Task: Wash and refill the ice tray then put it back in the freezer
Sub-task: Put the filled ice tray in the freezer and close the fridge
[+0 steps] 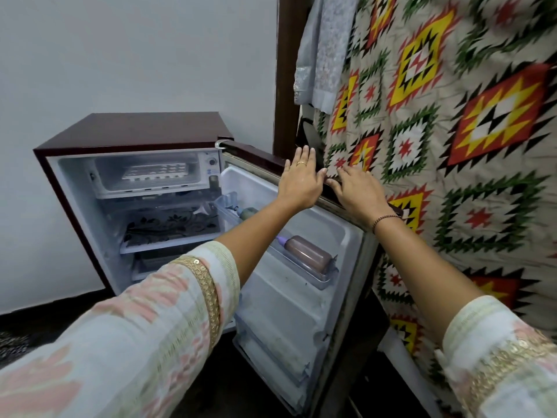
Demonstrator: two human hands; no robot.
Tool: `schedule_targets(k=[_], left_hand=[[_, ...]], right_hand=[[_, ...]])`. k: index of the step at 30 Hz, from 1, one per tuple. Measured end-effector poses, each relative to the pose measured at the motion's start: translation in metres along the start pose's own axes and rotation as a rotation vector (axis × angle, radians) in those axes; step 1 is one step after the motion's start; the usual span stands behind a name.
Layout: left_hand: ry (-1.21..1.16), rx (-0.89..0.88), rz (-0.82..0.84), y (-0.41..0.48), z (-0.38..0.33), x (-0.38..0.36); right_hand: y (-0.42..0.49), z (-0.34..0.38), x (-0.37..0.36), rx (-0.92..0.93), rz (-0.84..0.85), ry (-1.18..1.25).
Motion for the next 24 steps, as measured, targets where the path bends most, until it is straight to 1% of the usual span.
schedule_targets(k=[2, 5, 7, 14, 21, 24], left_hand=[[-0.014, 0.004, 0.042, 0.005, -0.012, -0.012], [-0.025, 0.003, 0.117, 0.01, -0.02, -0.033], [-0.038, 0.009, 0.088, 0.008, -0.02, -0.038], [-0.044, -0.045, -0.013, -0.011, -0.02, -0.025], [-0.077, -0.046, -0.141, -0.037, -0.001, -0.014], [-0.122, -0.052, -0.167, -0.051, 0.011, -0.005]], right_hand=[[-0.006, -0.012, -0.003, -0.058, 0.021, 0.02], [-0.014, -0.013, -0.003, -0.059, -0.041, -0.016], [-0.017, -0.01, -0.001, -0.049, -0.077, -0.066], [-0.031, 0.0, 0.005, -0.062, -0.075, -0.122], [-0.059, 0.036, 0.015, -0.123, -0.081, -0.11], [-0.069, 0.055, 0.018, -0.168, -0.05, -0.12]])
Point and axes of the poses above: each hand's wrist, its own y-axis towards the middle knuckle, its own x-axis out of the back of the hand, z = x × y, the point moved 8 cm from there along y, towards the middle knuckle, and after that the axes turned 6 degrees about -x, right-handed, at the moved point
